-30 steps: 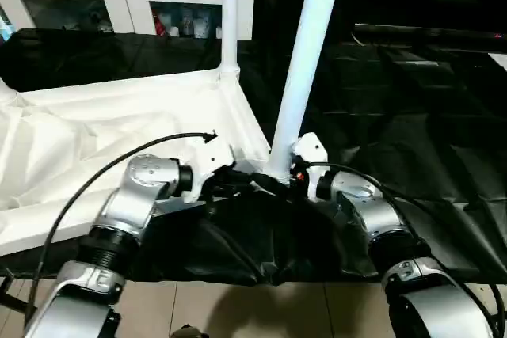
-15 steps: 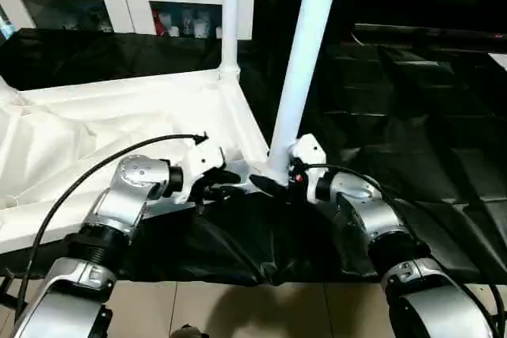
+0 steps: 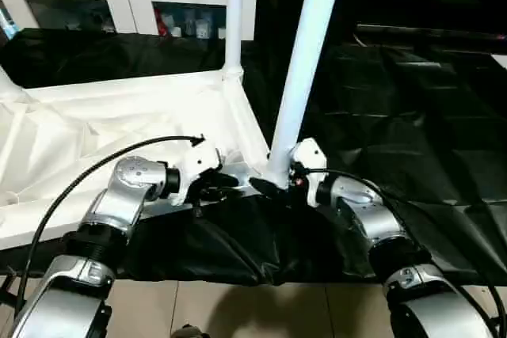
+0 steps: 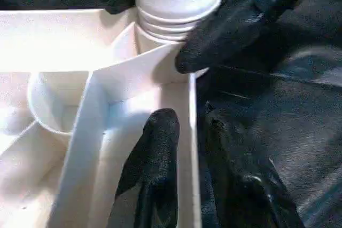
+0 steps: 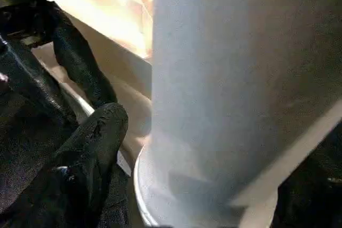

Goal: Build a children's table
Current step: Rotate leg to tighten

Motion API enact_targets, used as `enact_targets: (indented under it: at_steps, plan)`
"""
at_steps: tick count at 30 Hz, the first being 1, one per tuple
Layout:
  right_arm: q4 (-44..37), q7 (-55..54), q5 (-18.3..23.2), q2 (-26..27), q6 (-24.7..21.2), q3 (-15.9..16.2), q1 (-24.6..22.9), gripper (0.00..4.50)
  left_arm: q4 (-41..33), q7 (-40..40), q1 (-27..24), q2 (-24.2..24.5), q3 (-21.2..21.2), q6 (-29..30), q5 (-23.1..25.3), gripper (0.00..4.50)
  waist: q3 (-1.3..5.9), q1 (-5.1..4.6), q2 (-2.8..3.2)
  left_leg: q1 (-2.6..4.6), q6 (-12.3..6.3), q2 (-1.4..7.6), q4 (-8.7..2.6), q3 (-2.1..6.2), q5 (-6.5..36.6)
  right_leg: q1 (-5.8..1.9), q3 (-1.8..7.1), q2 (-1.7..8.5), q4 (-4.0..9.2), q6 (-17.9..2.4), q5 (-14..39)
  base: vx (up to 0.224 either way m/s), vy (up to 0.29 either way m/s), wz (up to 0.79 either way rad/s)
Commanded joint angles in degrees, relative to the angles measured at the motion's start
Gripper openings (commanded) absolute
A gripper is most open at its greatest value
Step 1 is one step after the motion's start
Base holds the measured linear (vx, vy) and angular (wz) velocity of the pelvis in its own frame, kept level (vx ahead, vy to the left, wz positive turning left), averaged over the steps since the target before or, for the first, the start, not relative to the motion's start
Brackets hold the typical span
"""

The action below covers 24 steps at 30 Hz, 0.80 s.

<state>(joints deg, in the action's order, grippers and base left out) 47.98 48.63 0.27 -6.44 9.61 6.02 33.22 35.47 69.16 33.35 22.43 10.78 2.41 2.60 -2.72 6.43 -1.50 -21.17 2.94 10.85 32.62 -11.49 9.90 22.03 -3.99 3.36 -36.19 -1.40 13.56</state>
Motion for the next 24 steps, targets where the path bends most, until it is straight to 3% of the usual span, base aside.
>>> enact_targets:
  at_steps: [1, 10, 11, 14, 15, 18, 20, 22, 24]
  plan:
    - [-0.1, 0.2, -0.6, -0.1, 0.1, 1.1, -1.5, 3.91, 0.6, 1.6, 0.1, 0.3, 1.5, 0.5, -0.1, 0.66, 3.74, 0.42, 1.14, 0.99, -2.73, 3.36, -2.82, 1.67, 7.0, -2.83, 3.19, 5.63, 3.22, -14.9, -7.4, 0.0, 0.0, 0.0]
    - [-0.5, 0.5, -0.6, -1.1, -0.1, 1.3, -1.5, 3.91, 0.5, 2.5, -0.9, 0.8, 2.2, 0.4, -0.2, 0.04, 3.67, 0.33, 0.74, 0.99, -2.82, 3.38, -2.84, 1.61, 7.1, -2.82, 3.24, 5.68, 3.31, -14.6, -5.7, 0.0, 0.0, 0.0]
    - [-0.6, 0.5, -0.6, -1.2, -0.1, 1.3, -1.5, 3.91, 0.4, 2.8, -1.0, 0.9, 2.2, 0.6, -0.5, 0.04, 3.63, 0.27, 0.43, 0.95, -2.93, 3.37, -2.86, 1.55, 7.0, -2.85, 3.24, 5.66, 3.37, -14.5, -5.4, 0.0, 0.0, 0.0]
    - [-0.7, 0.9, -0.6, -1.1, -0.8, 1.5, -1.2, 4.08, 0.0, 3.5, -1.5, 1.4, 2.6, 0.5, -0.5, 0.01, 3.59, 0.33, 0.58, 0.94, -2.99, 3.38, -2.87, 1.57, 7.0, -2.81, 3.27, 5.74, 3.43, -14.2, -4.4, 0.0, 0.0, 0.0]
    - [-0.8, 1.8, 0.1, -1.0, -1.9, 1.3, -0.9, 4.18, -0.6, 4.4, -2.1, 1.8, 2.9, 0.6, -0.6, 0.0, 3.57, 0.36, 0.29, 0.92, -3.18, 3.4, -2.88, 1.6, 6.7, -2.86, 3.26, 5.73, 3.34, -14.2, -4.2, 0.0, 0.0, 0.0]
    - [-1.0, 4.3, 0.1, -1.7, -2.1, 2.0, -0.2, 4.39, -2.9, 6.0, -3.9, 3.0, 4.5, 0.4, 0.0, 0.0, 3.57, 0.3, 0.29, 0.81, -3.72, 3.45, -2.82, 1.53, 6.4, -2.82, 3.24, 5.73, 3.36, -14.1, -4.2, 0.0, 0.0, 0.0]
    - [-0.8, 4.6, -0.3, -2.1, -1.8, 2.3, 0.0, 4.39, -3.4, 6.1, -4.3, 3.2, 5.0, 0.5, 0.2, 0.0, 3.46, 0.28, 0.41, 0.93, -3.58, 3.44, -2.87, 1.47, 6.9, -2.6, 3.24, 5.62, 3.49, -14.0, -3.4, 0.0, 0.0, 0.0]
    - [-0.5, 5.0, -1.2, -3.2, -0.9, 3.0, 0.5, 4.39, -4.9, 6.0, -4.8, 3.4, 5.2, 1.2, 0.0, 0.0, 3.33, 0.28, -0.13, 0.96, -3.0, 3.46, -3.03, 1.46, 7.9, -2.61, 3.29, 5.78, 3.78, -13.6, -0.4, 0.0, 0.0, 0.0]
    - [-0.9, 7.9, -1.3, -4.9, -0.9, 3.7, 1.1, 4.39, -7.1, 6.1, -5.4, 3.5, 5.2, 2.4, -0.5, 0.0, 3.33, 0.26, -0.05, 0.96, -2.66, 3.53, -3.06, 1.53, 8.2, -2.64, 3.28, 5.83, 3.8, -13.3, 0.8, 0.0, 0.0, 0.0]
